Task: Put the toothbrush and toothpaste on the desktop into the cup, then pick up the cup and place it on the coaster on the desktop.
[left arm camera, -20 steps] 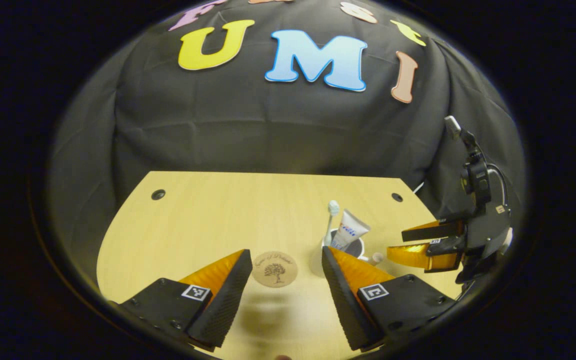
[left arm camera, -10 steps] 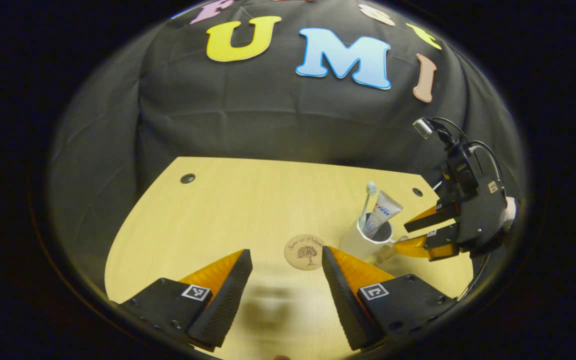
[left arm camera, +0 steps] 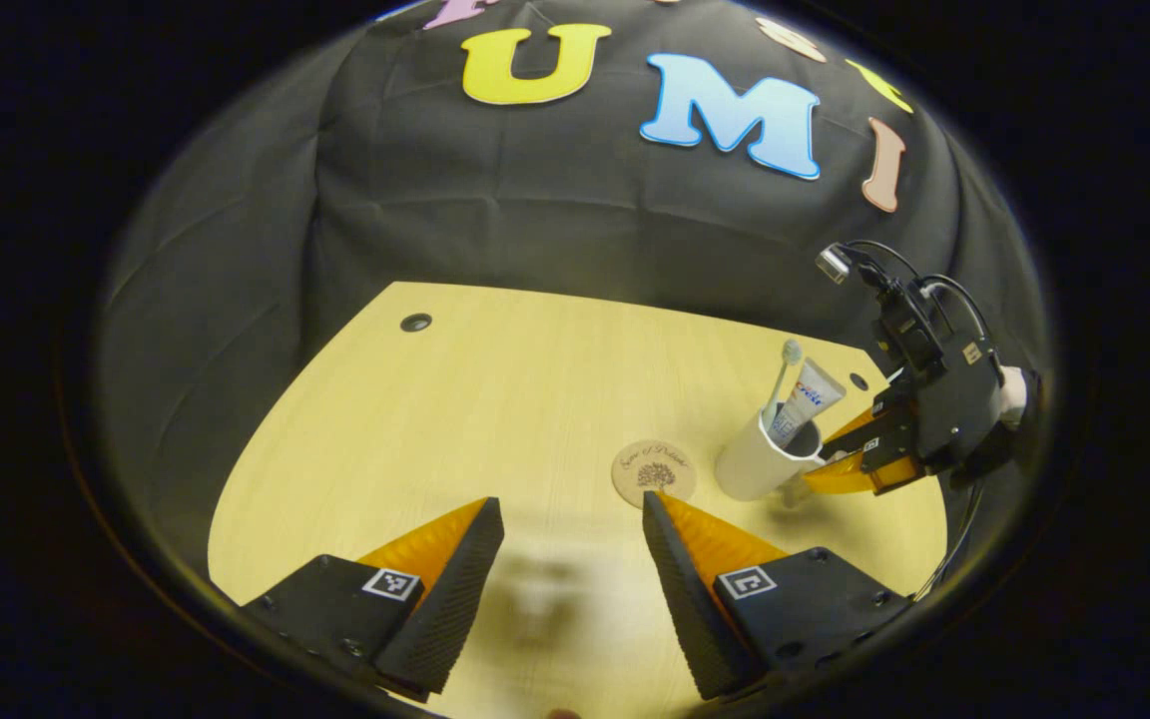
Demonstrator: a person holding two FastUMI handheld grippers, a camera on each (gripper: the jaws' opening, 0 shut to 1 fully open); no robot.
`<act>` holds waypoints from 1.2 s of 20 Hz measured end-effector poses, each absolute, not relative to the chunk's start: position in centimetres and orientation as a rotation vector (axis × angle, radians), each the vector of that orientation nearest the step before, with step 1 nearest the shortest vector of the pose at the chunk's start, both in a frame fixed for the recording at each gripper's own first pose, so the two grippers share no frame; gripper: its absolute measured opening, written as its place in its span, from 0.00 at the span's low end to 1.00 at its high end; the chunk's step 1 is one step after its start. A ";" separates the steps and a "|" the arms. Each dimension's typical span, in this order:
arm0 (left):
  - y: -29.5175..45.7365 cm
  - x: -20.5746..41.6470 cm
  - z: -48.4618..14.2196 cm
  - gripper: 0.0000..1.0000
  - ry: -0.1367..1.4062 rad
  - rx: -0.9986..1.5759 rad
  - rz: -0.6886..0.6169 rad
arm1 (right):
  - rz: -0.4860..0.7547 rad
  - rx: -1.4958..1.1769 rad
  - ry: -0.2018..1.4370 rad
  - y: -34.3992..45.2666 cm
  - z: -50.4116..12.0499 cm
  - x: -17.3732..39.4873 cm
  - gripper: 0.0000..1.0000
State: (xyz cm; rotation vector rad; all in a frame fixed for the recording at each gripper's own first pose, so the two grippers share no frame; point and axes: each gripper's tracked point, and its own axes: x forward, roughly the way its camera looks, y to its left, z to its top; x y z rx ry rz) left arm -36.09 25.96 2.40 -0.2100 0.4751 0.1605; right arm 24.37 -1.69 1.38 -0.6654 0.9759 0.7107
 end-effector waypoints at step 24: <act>26.0 -35.5 1.1 0.93 0.506 -0.257 0.187 | 0.679 -0.654 1.069 -1.4 -0.3 25.1 0.07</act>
